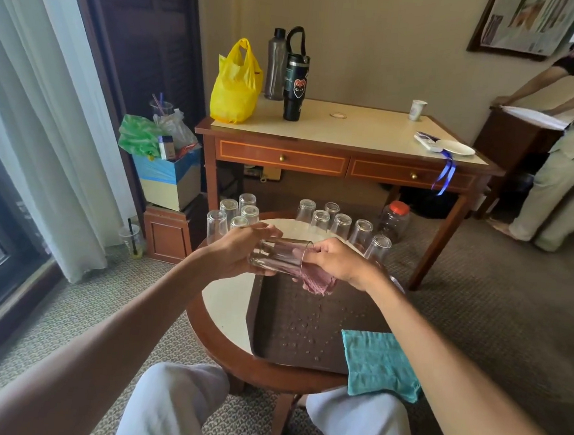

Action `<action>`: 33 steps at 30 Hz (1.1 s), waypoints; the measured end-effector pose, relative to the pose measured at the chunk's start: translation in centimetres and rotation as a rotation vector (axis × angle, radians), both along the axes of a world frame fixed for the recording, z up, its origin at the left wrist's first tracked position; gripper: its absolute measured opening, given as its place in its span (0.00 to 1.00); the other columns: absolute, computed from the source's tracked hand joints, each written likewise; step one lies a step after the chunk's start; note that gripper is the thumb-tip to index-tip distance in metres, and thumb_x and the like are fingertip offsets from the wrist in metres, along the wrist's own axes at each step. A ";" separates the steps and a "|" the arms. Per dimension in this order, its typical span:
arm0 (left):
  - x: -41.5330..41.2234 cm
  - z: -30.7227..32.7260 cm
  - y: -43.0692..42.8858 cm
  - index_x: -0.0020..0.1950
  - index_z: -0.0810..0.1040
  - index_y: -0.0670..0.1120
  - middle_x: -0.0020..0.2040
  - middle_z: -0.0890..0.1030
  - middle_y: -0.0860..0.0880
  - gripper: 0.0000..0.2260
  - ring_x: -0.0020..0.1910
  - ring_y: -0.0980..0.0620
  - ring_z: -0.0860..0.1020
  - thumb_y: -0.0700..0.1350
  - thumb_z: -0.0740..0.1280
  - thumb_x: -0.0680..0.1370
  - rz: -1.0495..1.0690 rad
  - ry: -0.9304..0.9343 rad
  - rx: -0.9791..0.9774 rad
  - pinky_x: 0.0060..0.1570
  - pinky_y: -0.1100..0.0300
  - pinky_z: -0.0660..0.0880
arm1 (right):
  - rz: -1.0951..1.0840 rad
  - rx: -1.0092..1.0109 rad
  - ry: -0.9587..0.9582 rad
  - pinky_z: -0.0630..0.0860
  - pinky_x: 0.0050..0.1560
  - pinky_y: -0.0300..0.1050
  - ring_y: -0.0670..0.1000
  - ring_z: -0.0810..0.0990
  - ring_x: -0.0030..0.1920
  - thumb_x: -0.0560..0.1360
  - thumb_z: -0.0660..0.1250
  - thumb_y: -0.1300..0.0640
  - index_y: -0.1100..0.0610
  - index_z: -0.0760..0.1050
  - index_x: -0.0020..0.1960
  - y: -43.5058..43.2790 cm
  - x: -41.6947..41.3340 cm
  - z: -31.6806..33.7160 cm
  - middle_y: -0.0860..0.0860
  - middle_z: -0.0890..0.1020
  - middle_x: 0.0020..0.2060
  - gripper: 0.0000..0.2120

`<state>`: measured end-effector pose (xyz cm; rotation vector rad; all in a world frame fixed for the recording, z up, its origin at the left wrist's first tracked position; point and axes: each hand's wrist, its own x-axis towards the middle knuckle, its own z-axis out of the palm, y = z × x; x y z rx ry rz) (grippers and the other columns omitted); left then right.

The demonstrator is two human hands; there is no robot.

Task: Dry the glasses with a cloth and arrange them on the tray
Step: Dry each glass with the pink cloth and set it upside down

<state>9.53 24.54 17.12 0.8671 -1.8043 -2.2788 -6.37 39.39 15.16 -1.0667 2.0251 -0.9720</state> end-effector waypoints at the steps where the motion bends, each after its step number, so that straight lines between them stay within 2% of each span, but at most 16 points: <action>1: 0.0 0.1 0.2 0.62 0.78 0.45 0.63 0.76 0.37 0.10 0.57 0.41 0.79 0.46 0.61 0.86 -0.009 -0.007 -0.003 0.41 0.53 0.81 | -0.016 -0.011 0.027 0.78 0.42 0.53 0.56 0.83 0.38 0.70 0.72 0.38 0.67 0.83 0.49 -0.2 -0.1 -0.2 0.64 0.85 0.42 0.29; 3: -0.1 0.2 0.6 0.61 0.79 0.46 0.62 0.76 0.38 0.11 0.58 0.41 0.79 0.47 0.59 0.87 -0.041 -0.013 -0.028 0.41 0.54 0.81 | -0.059 -0.005 0.192 0.83 0.40 0.57 0.56 0.85 0.35 0.76 0.69 0.49 0.62 0.84 0.46 -0.6 0.0 -0.7 0.57 0.87 0.38 0.16; 5: -0.2 0.3 0.9 0.61 0.79 0.47 0.61 0.78 0.39 0.12 0.57 0.42 0.79 0.48 0.57 0.87 -0.066 -0.019 -0.101 0.42 0.55 0.81 | -0.061 -0.021 0.341 0.83 0.47 0.57 0.53 0.86 0.44 0.75 0.65 0.48 0.56 0.85 0.50 -0.9 0.0 -1.6 0.52 0.87 0.45 0.15; 7: -0.2 0.3 1.0 0.62 0.78 0.46 0.61 0.78 0.39 0.12 0.55 0.42 0.80 0.48 0.57 0.87 -0.084 -0.029 -0.142 0.42 0.56 0.81 | -0.023 -0.061 0.360 0.82 0.54 0.55 0.52 0.85 0.52 0.74 0.63 0.47 0.56 0.85 0.53 -1.6 -0.9 -3.3 0.51 0.87 0.51 0.18; 10: 0.3 0.2 0.8 0.63 0.78 0.44 0.61 0.78 0.38 0.13 0.55 0.43 0.80 0.50 0.60 0.86 -0.089 -0.032 -0.091 0.44 0.56 0.81 | -0.058 -0.108 0.420 0.83 0.43 0.57 0.54 0.85 0.43 0.72 0.61 0.42 0.59 0.84 0.47 -1.0 1.4 -1.5 0.53 0.87 0.43 0.22; 12: 0.6 0.2 0.6 0.61 0.78 0.44 0.59 0.80 0.39 0.15 0.55 0.44 0.81 0.53 0.60 0.86 -0.035 -0.018 0.003 0.48 0.55 0.81 | -0.066 -0.162 0.627 0.82 0.33 0.53 0.55 0.83 0.35 0.73 0.63 0.47 0.59 0.83 0.43 -0.7 2.7 -0.1 0.54 0.86 0.38 0.17; 15: 0.6 0.1 0.2 0.60 0.77 0.44 0.58 0.81 0.40 0.15 0.55 0.43 0.83 0.54 0.63 0.84 0.036 -0.037 0.085 0.55 0.51 0.81 | 0.031 -0.319 0.954 0.72 0.23 0.41 0.51 0.74 0.23 0.73 0.65 0.56 0.60 0.79 0.35 -0.7 3.9 2.0 0.52 0.80 0.27 0.11; 17: 0.6 0.3 0.4 0.61 0.76 0.43 0.56 0.82 0.39 0.17 0.51 0.42 0.85 0.56 0.65 0.83 0.010 -0.114 0.101 0.50 0.49 0.84 | 0.088 -0.364 1.125 0.60 0.25 0.33 0.48 0.66 0.19 0.72 0.67 0.57 0.57 0.76 0.31 -0.9 4.1 3.0 0.49 0.72 0.21 0.12; 19: 0.6 0.9 0.8 0.59 0.76 0.43 0.50 0.84 0.41 0.15 0.44 0.45 0.87 0.54 0.64 0.84 0.029 -0.157 0.066 0.45 0.53 0.84 | 0.069 -0.326 1.172 0.51 0.28 0.32 0.48 0.65 0.20 0.71 0.71 0.58 0.57 0.76 0.31 -1.2 3.9 3.4 0.48 0.72 0.21 0.11; 21: 0.4 1.6 1.2 0.58 0.76 0.43 0.47 0.85 0.42 0.12 0.42 0.48 0.87 0.51 0.62 0.85 0.097 -0.134 -0.016 0.41 0.56 0.83 | -0.022 -0.358 1.064 0.53 0.27 0.32 0.50 0.69 0.24 0.71 0.71 0.62 0.58 0.79 0.35 -1.5 3.3 3.1 0.50 0.77 0.25 0.07; 23: 0.1 2.3 1.6 0.55 0.76 0.43 0.49 0.84 0.40 0.11 0.42 0.46 0.86 0.49 0.60 0.85 0.165 -0.081 -0.161 0.37 0.56 0.84 | -0.126 -0.315 0.851 0.63 0.25 0.36 0.52 0.77 0.29 0.72 0.70 0.62 0.59 0.81 0.41 -2.3 2.3 1.3 0.51 0.82 0.31 0.02; 26: 0.0 3.0 1.9 0.48 0.76 0.44 0.45 0.81 0.40 0.13 0.39 0.45 0.85 0.47 0.57 0.85 0.201 0.014 -0.506 0.33 0.55 0.84 | -0.252 -0.147 0.368 0.81 0.33 0.46 0.54 0.86 0.37 0.75 0.73 0.49 0.57 0.82 0.52 -3.7 2.0 -0.7 0.51 0.86 0.39 0.12; 28: -0.1 3.0 1.7 0.48 0.77 0.41 0.43 0.80 0.41 0.15 0.40 0.45 0.84 0.47 0.56 0.85 0.211 0.094 -0.741 0.33 0.55 0.83 | -0.324 -0.113 -0.121 0.77 0.26 0.42 0.53 0.84 0.31 0.79 0.68 0.46 0.59 0.82 0.54 -3.9 2.9 -0.1 0.55 0.86 0.39 0.16; 30: -0.1 2.8 1.7 0.49 0.78 0.39 0.43 0.80 0.43 0.16 0.41 0.49 0.82 0.48 0.56 0.86 0.232 0.175 -0.898 0.35 0.61 0.79 | -0.281 -0.058 -0.476 0.64 0.19 0.34 0.46 0.76 0.23 0.84 0.58 0.48 0.61 0.79 0.51 -3.1 3.7 1.0 0.55 0.83 0.35 0.19; 32: 0.0 2.3 1.5 0.51 0.78 0.39 0.44 0.80 0.45 0.16 0.43 0.52 0.81 0.49 0.57 0.86 0.234 0.237 -0.913 0.38 0.64 0.75 | -0.182 -0.042 -0.594 0.60 0.18 0.32 0.43 0.72 0.22 0.85 0.52 0.52 0.60 0.77 0.49 -2.3 4.3 2.0 0.54 0.81 0.34 0.19; 33: -0.1 2.1 1.2 0.52 0.78 0.40 0.45 0.80 0.44 0.15 0.44 0.51 0.81 0.48 0.58 0.86 0.221 0.256 -0.856 0.40 0.63 0.76 | -0.195 -0.040 -0.501 0.60 0.18 0.33 0.44 0.73 0.22 0.85 0.52 0.55 0.60 0.77 0.48 -2.0 4.5 2.6 0.54 0.81 0.33 0.17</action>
